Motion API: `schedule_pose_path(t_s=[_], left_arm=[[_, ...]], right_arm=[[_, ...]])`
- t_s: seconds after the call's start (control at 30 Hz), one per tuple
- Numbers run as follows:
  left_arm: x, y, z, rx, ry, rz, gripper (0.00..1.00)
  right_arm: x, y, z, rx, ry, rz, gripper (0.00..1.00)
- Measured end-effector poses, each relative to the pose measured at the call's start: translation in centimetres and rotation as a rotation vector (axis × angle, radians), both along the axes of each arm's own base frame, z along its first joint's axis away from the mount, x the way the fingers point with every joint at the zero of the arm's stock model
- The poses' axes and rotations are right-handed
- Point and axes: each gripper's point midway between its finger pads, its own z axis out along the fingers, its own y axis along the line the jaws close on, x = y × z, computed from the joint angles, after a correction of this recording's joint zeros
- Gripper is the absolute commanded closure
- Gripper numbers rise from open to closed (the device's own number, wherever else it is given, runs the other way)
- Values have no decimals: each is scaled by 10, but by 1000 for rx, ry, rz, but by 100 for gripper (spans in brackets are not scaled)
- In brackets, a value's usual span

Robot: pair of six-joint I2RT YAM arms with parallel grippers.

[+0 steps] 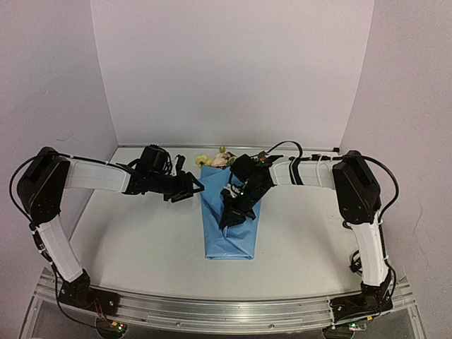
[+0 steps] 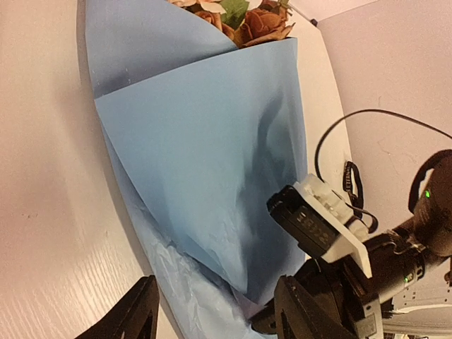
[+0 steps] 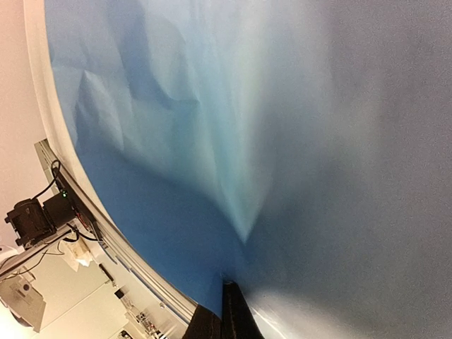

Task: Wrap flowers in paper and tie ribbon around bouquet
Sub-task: Fold the two-thirds-folded wrapping paper at the center of the board.

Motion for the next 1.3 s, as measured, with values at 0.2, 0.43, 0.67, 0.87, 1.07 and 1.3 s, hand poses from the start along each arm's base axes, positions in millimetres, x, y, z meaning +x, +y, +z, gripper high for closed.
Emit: schedule_pose_path(t_s=[0.2,0.43,0.67,0.87,1.07,1.3], left_arm=[[12,-11,-20,22,46,-50,46],[16,-19,-42,39,92,-85,56],[17,-21,-52,48,106,-116,61],[24,-30,-47,31,79,-157,63],[26,-35,-47,28,71,-192,88],[25,-33,-52,46,76,-211,100]], right_arm=[[0,0,0,2,-8,9,100],[0,-2,-3,-5,-20,17,100],[-1,-5,-5,-13,-35,41,100],[-3,-7,-3,-12,-47,70,99],[-7,-11,-1,-12,-58,99,95],[-10,-18,-1,-28,-59,116,65]])
